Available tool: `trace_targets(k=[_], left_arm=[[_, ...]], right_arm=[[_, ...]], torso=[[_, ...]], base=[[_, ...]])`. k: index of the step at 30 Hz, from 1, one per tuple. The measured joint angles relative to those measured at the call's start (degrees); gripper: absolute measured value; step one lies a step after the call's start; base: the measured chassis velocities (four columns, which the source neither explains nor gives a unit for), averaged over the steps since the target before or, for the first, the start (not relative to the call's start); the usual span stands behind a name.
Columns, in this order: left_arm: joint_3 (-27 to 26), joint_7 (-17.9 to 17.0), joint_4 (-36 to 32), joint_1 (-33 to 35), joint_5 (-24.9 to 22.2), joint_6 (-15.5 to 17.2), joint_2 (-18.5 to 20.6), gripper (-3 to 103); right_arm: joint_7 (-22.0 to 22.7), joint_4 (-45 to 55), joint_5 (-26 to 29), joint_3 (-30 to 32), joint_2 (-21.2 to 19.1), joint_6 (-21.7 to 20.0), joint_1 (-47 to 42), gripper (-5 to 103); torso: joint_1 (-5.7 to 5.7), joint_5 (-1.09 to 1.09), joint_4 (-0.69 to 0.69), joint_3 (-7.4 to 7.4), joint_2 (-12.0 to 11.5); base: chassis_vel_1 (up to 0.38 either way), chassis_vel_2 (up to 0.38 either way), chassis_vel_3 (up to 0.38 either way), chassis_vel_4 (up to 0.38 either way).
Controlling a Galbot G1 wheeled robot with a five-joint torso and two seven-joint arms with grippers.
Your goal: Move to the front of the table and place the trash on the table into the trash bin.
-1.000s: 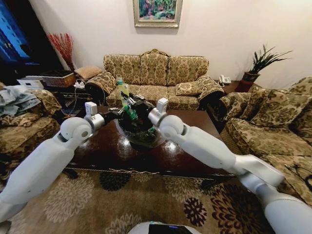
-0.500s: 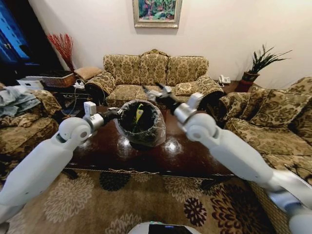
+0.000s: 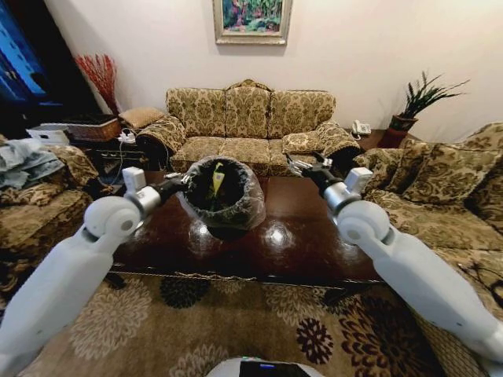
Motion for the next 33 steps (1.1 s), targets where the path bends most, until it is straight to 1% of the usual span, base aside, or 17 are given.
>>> trace_targets(k=[1, 2, 3, 4, 5, 6, 7, 8, 9, 10, 11, 13, 18, 23, 28, 32, 33], left_arm=[[0.0, 0.0, 0.0, 0.0, 0.0, 0.0, 0.0, 3], [-2.2, 1.7, -0.2, 2.4, 1.5, -0.8, -0.3, 3], [-5.4, 4.2, -0.2, 5.8, 3.6, -2.0, -0.8, 3], [-9.9, 7.7, -0.3, 11.1, 6.0, -4.1, -1.4, 3], [-11.9, 9.0, -0.3, 13.4, 6.6, -5.1, -1.7, 3], [-13.8, 10.0, -0.4, 15.3, 6.9, -6.0, -2.0, 3], [-13.8, 10.0, -0.4, 15.3, 6.9, -6.0, -2.0, 3], [-15.7, 10.6, -0.5, 16.9, 7.0, -6.9, -2.4, 3], [-17.4, 11.1, -0.5, 18.4, 7.0, -8.1, -2.9, 3], [-17.8, 11.4, -0.4, 18.9, 7.0, -8.5, -3.3, 3], [-17.8, 11.4, -0.4, 18.9, 7.0, -8.5, -3.3, 3], [-17.7, 11.6, -0.3, 18.9, 7.0, -8.6, -4.2, 3], [-15.9, 11.3, -0.9, 17.5, 6.8, -8.3, -5.0, 3], [-15.1, 11.3, -1.4, 17.1, 6.7, -8.2, -5.4, 3], [-14.9, 11.1, -3.8, 18.3, 7.5, -8.2, -7.1, 3], [-14.6, 11.0, -6.0, 18.5, 8.6, -8.1, -9.6, 3], [-14.6, 11.0, -6.8, 18.2, 9.1, -7.6, -11.0, 3]], right_arm=[[0.0, 0.0, 0.0, 0.0, 0.0, 0.0, 0.0, 100], [0.2, 0.9, 0.0, 1.8, -0.3, -1.1, -1.7, 100], [0.5, 2.5, 0.0, 4.9, -0.8, -2.7, -5.2, 100], [0.3, 5.6, -0.1, 11.4, -1.4, -5.5, -12.3, 100], [-0.3, 7.4, -0.2, 15.4, -1.5, -6.8, -16.3, 100], [-1.3, 9.7, -0.4, 20.4, -1.3, -8.0, -21.4, 100], [-1.3, 9.7, -0.4, 20.4, -1.3, -8.0, -21.4, 100], [-2.1, 11.9, -0.8, 24.7, -0.7, -9.0, -26.4, 100], [-2.8, 14.4, -2.2, 29.0, 0.8, -9.5, -32.9, 100], [-3.2, 15.9, -3.6, 31.1, 2.2, -9.6, -36.8, 100], [-3.2, 15.9, -3.6, 31.1, 2.2, -9.6, -36.8, 100], [-4.4, 18.4, -8.2, 33.4, 5.9, -9.2, -43.3, 100], [-4.6, 20.3, -13.2, 32.9, 10.3, -8.1, -47.1, 100], [-3.5, 20.8, -15.0, 30.7, 11.1, -7.8, -47.5, 100], [-3.0, 20.8, -16.0, 29.3, 11.7, -7.7, -48.5, 100], [-2.8, 20.9, -16.3, 29.1, 11.8, -7.5, -49.5, 100], [-2.8, 21.3, -16.3, 29.1, 11.5, -7.4, -49.7, 100]], torso=[[0.0, 0.0, 0.0, 0.0, 0.0], [0.0, 0.0, -0.01, 0.0, 0.0], [0.0, -0.02, 0.0, 0.0, 0.0], [0.0, 0.01, 0.02, 0.01, 0.0], [0.0, -0.01, 0.03, 0.01, 0.0], [0.0, -0.04, 0.03, 0.0, 0.0], [0.0, -0.04, 0.03, 0.0, 0.0], [-0.02, -0.03, 0.0, -0.01, 0.0], [-0.03, 0.0, -0.01, -0.02, 0.0], [-0.03, 0.04, -0.03, -0.02, 0.0], [-0.03, 0.04, -0.03, -0.02, 0.0], [-0.02, -0.02, -0.05, 0.0, 0.0], [0.01, -0.01, -0.03, 0.01, 0.0], [0.03, 0.0, -0.01, 0.02, 0.0], [0.02, -0.02, 0.0, 0.01, 0.0], [-0.03, 0.02, -0.01, -0.01, 0.0], [-0.03, 0.01, -0.02, -0.01, 0.0]], base=[[0.0, 0.0, 0.0, 0.0], [0.0, 0.0, 0.0, 0.0], [0.0, 0.0, 0.0, 0.0], [0.0, 0.0, 0.0, 0.0], [0.0, 0.0, 0.0, 0.0], [0.0, 0.0, 0.0, 0.0], [0.0, 0.0, 0.0, 0.0], [0.0, 0.0, 0.0, 0.0], [0.0, 0.0, 0.0, 0.0], [0.0, 0.0, 0.0, 0.0], [0.0, 0.0, 0.0, 0.0], [0.0, 0.0, 0.0, 0.0], [0.012, -0.01, -0.002, 0.01], [0.099, -0.081, -0.086, 0.107], [0.17, -0.177, -0.196, 0.187], [0.216, -0.202, -0.215, 0.21], [0.211, -0.253, -0.218, 0.233]])
